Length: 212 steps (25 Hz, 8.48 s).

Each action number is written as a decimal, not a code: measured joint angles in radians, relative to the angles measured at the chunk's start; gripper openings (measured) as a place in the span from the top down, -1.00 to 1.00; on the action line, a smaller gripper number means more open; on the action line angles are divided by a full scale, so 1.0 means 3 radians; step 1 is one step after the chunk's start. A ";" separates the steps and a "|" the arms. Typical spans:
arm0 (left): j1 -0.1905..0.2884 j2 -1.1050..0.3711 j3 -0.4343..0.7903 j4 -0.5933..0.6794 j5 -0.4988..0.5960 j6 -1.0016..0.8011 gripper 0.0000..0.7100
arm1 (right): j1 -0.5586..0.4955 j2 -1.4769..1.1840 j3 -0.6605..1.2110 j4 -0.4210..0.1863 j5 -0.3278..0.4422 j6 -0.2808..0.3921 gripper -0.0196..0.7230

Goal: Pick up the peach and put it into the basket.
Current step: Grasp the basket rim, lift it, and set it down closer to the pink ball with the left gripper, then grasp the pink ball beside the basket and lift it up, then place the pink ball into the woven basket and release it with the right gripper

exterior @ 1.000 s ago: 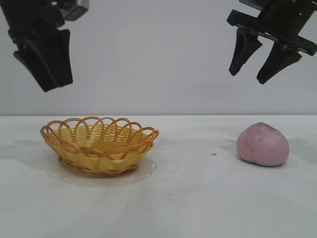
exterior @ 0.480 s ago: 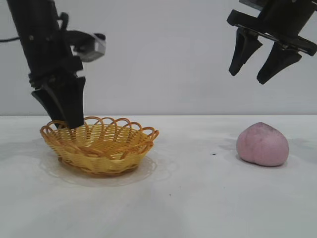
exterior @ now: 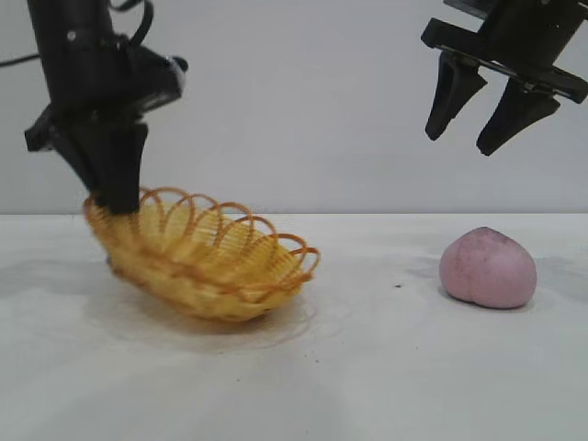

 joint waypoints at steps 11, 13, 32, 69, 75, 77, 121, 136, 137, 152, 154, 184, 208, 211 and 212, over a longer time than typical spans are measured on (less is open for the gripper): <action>0.0000 -0.0428 0.1274 -0.1448 -0.1318 -0.0293 1.00 | 0.0000 0.0000 0.0000 0.0000 0.0000 0.0000 -0.28; 0.0000 -0.0428 0.1442 -0.1746 -0.1461 -0.0193 1.00 | 0.0000 0.0000 0.0000 0.0000 -0.0006 0.0000 -0.28; -0.0029 -0.0246 0.1561 -0.2118 -0.1600 0.0130 -0.18 | 0.0000 0.0000 0.0000 0.0001 -0.0024 0.0000 -0.28; 0.0845 -0.0611 0.0634 0.1212 -0.0256 0.0032 -0.55 | 0.0000 0.0000 0.0000 0.0018 -0.0005 0.0000 -0.28; 0.1159 -0.0933 0.0698 0.0938 -0.0036 0.0025 -0.55 | 0.0000 0.0000 0.0000 0.0018 0.0006 0.0000 -0.28; 0.1166 -0.1172 0.0805 0.0910 -0.0030 0.0023 -0.55 | 0.0000 0.0000 0.0000 0.0020 0.0009 0.0000 -0.28; 0.1172 -0.6885 0.3544 0.0710 -0.0035 -0.0158 -0.55 | 0.0000 0.0000 -0.0002 0.0024 0.0088 0.0000 -0.28; 0.1172 -0.6885 0.3544 0.1042 -0.0041 -0.0658 -0.55 | 0.0000 -0.0197 -0.0273 -0.0295 0.0888 -0.0264 -0.28; 0.1172 -0.6885 0.3544 0.1042 -0.0041 -0.0658 -0.55 | 0.0000 -0.0197 -0.0287 -0.0342 0.0979 -0.0264 -0.28; 0.1172 -0.6885 0.3544 0.1042 -0.0041 -0.0658 -0.55 | 0.0028 -0.0083 -0.0301 -0.0739 0.1767 0.0051 0.26; 0.1172 -0.6885 0.3544 0.1042 -0.0041 -0.0658 -0.55 | 0.0085 -0.0009 -0.0301 -0.0859 0.1783 0.0128 0.22; 0.1172 -0.6885 0.3544 0.1042 -0.0041 -0.0658 -0.55 | 0.0403 0.0670 -0.0337 -0.1225 0.1368 0.0986 0.78; 0.1172 -0.6885 0.3544 0.1042 -0.0041 -0.0664 -0.55 | 0.1277 0.0869 -0.1720 -0.1100 0.1970 0.0986 0.95; 0.1172 -0.6885 0.3544 0.1042 -0.0041 -0.0664 -0.55 | 0.1342 0.0988 -0.1720 -0.1108 0.1970 0.0986 0.79; 0.1172 -0.6885 0.3544 0.1042 -0.0041 -0.0664 -0.55 | 0.1344 0.1023 -0.1720 -0.1122 0.1962 0.0986 0.79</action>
